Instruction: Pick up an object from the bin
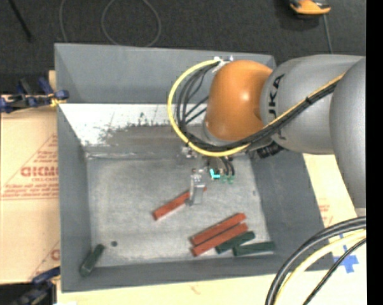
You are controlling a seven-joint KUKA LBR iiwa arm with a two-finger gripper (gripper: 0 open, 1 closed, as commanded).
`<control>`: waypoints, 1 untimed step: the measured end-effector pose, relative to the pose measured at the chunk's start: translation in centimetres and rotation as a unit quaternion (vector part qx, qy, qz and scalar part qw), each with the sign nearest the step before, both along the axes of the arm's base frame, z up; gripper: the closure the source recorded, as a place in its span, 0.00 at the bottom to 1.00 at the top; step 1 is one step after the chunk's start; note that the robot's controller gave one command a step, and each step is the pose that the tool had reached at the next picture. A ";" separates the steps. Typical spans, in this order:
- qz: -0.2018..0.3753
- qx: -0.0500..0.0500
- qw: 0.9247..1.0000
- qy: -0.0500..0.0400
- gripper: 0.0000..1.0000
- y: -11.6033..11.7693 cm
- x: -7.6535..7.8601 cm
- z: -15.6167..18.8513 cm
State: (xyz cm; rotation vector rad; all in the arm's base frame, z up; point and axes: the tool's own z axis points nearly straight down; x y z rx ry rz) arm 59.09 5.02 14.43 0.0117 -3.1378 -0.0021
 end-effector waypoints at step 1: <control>0.198 0.000 0.980 -0.002 0.00 3.0 -1.8 -7.5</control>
Offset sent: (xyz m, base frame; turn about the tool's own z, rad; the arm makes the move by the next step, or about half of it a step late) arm -0.0177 0.0310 -0.0743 -0.3991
